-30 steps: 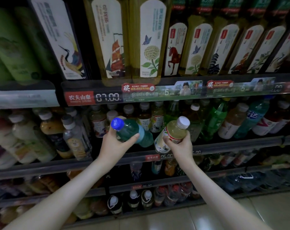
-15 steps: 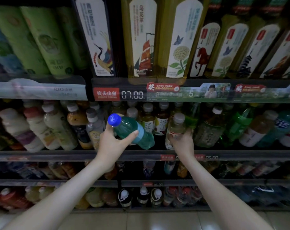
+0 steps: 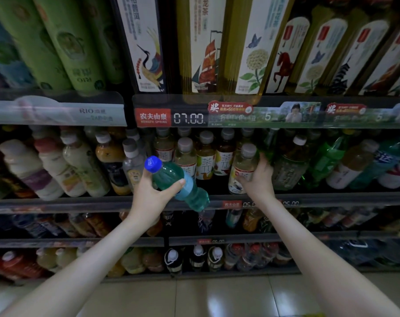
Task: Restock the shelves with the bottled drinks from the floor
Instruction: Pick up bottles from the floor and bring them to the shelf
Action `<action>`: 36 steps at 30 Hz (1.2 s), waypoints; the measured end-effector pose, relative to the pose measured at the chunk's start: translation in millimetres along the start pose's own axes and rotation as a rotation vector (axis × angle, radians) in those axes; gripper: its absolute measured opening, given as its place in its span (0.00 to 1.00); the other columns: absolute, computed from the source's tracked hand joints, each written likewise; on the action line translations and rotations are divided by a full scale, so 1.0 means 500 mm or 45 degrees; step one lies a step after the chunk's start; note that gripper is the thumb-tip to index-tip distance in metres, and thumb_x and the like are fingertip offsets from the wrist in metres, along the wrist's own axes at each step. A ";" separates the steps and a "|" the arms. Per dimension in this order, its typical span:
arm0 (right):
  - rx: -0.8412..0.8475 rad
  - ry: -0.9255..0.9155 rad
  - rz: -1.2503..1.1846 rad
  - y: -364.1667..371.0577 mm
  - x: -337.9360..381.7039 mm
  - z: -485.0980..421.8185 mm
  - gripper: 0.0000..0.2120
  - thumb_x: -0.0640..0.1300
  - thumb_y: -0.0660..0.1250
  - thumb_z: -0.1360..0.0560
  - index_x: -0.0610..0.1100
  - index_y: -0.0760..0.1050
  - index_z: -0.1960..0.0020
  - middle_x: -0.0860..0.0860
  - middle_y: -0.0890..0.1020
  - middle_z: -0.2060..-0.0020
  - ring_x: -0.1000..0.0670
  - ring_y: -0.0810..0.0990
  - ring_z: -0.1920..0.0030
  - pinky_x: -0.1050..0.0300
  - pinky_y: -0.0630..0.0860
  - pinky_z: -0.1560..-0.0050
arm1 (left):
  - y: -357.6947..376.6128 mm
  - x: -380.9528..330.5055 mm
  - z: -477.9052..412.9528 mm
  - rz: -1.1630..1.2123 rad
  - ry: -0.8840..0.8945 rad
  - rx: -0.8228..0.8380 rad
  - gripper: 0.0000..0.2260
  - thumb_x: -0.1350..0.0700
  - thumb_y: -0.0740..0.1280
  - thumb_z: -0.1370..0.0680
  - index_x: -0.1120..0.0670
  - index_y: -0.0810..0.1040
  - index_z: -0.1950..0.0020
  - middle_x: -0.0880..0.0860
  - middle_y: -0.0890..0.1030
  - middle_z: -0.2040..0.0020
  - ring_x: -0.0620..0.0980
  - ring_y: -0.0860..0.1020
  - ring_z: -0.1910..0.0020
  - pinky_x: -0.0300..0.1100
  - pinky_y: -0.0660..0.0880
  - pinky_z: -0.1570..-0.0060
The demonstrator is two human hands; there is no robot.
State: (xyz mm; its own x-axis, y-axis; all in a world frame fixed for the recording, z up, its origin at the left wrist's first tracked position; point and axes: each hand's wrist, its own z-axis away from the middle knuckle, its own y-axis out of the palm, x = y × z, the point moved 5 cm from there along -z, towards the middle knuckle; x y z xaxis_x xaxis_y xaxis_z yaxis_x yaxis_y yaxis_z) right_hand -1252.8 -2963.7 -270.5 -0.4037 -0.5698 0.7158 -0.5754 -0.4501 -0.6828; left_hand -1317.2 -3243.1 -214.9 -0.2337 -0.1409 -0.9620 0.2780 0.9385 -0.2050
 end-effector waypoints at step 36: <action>0.365 0.184 -0.514 -0.081 -0.012 0.283 0.33 0.47 0.76 0.32 0.55 0.66 0.31 0.60 0.80 0.45 0.64 0.78 0.45 0.66 0.74 0.45 | 0.288 -0.008 0.052 0.145 -0.435 0.979 0.19 0.59 0.76 0.30 0.49 0.74 0.43 0.52 0.84 0.50 0.48 0.83 0.53 0.44 0.79 0.60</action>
State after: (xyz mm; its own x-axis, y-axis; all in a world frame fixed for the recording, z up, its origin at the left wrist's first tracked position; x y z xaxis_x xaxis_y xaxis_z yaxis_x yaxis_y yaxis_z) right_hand -1126.4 -3039.2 -267.7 -0.2951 -0.2199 0.9298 -0.4957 -0.7967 -0.3457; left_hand -1252.2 -3115.5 -245.2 0.0937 -0.2622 -0.9605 0.8677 0.4946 -0.0504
